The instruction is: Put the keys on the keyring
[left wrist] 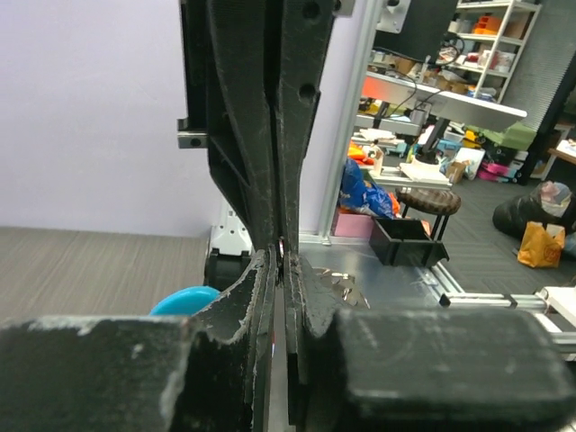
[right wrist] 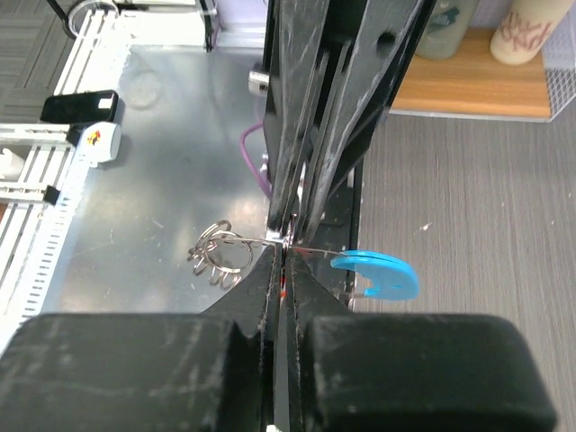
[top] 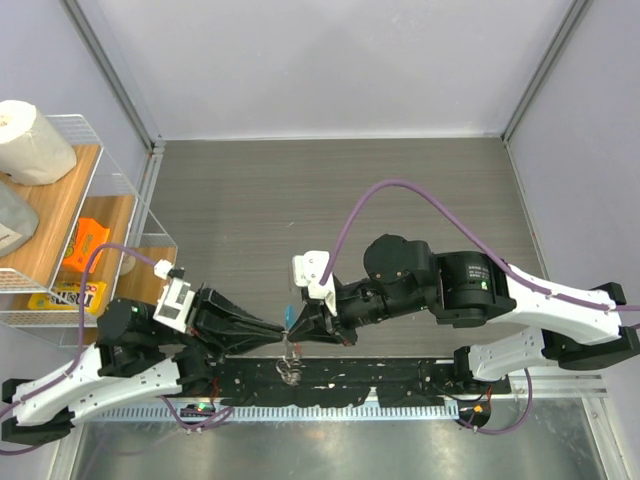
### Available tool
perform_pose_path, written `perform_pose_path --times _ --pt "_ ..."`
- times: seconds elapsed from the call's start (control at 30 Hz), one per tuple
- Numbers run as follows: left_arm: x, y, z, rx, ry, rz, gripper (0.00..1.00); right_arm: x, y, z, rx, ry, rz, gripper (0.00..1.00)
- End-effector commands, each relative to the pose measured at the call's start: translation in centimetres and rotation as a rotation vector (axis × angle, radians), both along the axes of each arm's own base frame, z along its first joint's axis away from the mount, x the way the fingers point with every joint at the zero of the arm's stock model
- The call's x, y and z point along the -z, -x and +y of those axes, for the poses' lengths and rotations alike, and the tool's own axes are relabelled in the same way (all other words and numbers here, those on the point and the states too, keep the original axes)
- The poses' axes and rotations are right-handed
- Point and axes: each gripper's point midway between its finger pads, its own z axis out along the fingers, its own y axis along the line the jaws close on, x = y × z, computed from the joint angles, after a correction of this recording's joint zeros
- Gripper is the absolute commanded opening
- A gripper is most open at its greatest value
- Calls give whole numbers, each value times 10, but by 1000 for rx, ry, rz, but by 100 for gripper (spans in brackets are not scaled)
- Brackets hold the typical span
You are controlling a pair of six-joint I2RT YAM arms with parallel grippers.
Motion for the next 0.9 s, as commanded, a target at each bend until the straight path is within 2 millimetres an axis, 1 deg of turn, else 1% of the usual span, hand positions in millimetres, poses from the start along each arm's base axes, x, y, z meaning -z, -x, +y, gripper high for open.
perform_pose_path --times 0.0,0.03,0.07,0.13,0.23,0.37,0.5,0.6,0.7,0.8,0.83,0.87 --pt "-10 -11 10 -81 -52 58 15 2 6 -19 -19 46 -1 6" --pt "-7 -12 10 -86 -75 65 16 4 6 -20 -19 54 -1 6" --pt "-4 -13 9 -94 -97 70 20 9 6 -21 -17 72 2 6" --pt "2 -14 9 -98 -137 74 30 15 6 -23 -20 100 7 6" --pt "9 -9 6 -67 -209 74 40 22 6 -25 -14 139 17 6" --pt "23 -3 -1 -18 -304 84 52 30 9 -28 -24 176 29 6" --pt "34 6 -13 64 -338 94 60 43 11 -29 -35 228 41 6" --pt "41 9 -20 108 -359 115 69 47 13 -30 -43 252 45 6" --pt "49 13 -25 142 -401 137 73 50 13 -31 -46 273 48 6" --pt "56 12 -30 148 -452 160 72 48 12 -29 -41 281 48 6" --pt "59 12 -31 154 -473 170 71 52 12 -29 -39 296 49 6" --pt "65 12 -31 157 -503 187 70 48 12 -28 -39 290 48 6"
